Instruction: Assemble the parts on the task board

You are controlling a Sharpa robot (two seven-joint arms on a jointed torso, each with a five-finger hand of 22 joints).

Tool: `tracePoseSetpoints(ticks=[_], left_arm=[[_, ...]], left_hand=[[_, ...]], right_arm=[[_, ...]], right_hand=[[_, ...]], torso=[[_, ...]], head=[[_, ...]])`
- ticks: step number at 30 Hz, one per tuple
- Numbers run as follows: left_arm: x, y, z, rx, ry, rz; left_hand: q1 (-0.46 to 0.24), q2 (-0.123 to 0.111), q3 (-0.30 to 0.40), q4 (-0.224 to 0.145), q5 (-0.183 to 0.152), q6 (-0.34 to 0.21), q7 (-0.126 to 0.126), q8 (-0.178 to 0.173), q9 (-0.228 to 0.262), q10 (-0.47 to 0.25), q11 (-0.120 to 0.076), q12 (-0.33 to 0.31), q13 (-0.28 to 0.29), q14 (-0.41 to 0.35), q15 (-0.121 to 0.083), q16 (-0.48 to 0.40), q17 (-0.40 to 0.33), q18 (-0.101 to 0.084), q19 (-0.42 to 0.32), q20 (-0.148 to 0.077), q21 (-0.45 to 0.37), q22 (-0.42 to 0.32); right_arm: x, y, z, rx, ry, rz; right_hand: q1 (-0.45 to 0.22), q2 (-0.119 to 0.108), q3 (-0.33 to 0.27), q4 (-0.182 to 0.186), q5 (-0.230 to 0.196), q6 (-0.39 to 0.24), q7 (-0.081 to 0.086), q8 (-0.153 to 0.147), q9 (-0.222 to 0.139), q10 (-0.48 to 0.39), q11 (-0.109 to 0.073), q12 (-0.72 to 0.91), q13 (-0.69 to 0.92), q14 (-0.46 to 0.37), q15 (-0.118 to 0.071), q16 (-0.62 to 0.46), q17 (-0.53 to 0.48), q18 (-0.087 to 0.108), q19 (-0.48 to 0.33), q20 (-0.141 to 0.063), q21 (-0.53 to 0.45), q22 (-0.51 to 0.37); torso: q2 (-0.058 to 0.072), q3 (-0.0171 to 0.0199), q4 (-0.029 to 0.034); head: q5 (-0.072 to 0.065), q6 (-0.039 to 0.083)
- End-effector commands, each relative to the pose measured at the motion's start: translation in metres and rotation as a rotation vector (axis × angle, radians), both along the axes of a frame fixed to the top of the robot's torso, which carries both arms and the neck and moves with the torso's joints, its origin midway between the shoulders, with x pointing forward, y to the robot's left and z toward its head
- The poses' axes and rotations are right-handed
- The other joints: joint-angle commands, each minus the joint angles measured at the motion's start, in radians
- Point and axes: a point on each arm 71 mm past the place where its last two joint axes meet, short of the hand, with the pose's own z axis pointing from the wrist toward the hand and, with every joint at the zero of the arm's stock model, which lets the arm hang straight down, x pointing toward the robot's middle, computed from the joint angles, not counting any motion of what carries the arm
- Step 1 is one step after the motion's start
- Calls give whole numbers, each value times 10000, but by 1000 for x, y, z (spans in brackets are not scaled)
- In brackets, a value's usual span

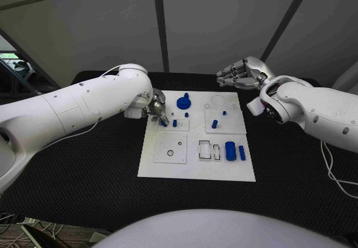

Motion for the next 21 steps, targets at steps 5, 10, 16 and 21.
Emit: tracePoseSetpoints(ticks=[5, 10, 16, 21], left_arm=[[-5, -1, -8, 215, 288, -145], [-5, -2, -8, 240, 310, -173], [-4, -1, -8, 387, 249, -195], [-2, 0, -8, 445, 197, -128]], left_hand=[[28, 32, 1278, -1328, 112, 13, -12, 45, 15, 272, -162, 80, 28, 919, 22, 39, 2258, -757, 280, 27, 88, 1271], [27, 30, 1281, -1333, 125, 15, -13, 47, 18, 272, -163, 77, 23, 921, 21, 44, 2264, -758, 281, 27, 90, 1274], [20, 29, 1284, -1335, 140, 15, -13, 46, 22, 280, -163, 89, 41, 917, 20, 33, 2252, -751, 272, 26, 60, 1259], [-352, 129, 1019, -1095, -56, 62, -54, -15, 43, 304, -177, 117, 57, 912, 13, 22, 2239, -746, 264, 18, 35, 1267]], right_arm=[[1, 1, 1, -15, -41, 83], [1, 1, 1, -15, -40, 88], [1, 1, 1, -16, -41, 83], [1, 1, 1, -18, -41, 76]], right_hand=[[5, 66, -61, -4, 21, -49, 12, -35, 3, -65, 5, 55, 2, -82, -7, -16, -11, 69, 71, 16, -52, 2], [5, 66, -61, -4, 21, -49, 12, -35, 3, -65, 5, 55, 2, -82, -7, -16, -11, 69, 71, 16, -52, 2], [5, 66, -61, -4, 21, -49, 12, -35, 3, -65, 5, 55, 2, -82, -7, -16, -11, 69, 71, 16, -52, 2], [4, 67, -71, -1, 25, -57, 15, -37, 2, -74, 8, 57, 2, -89, -4, -18, -19, 68, 74, 18, -70, 2]], torso=[[1, 1, -1], [1, 5, 2], [-5, 3, 6], [-4, 6, 1]], head=[[-1, 2], [0, 2], [-1, 2], [0, 2]])
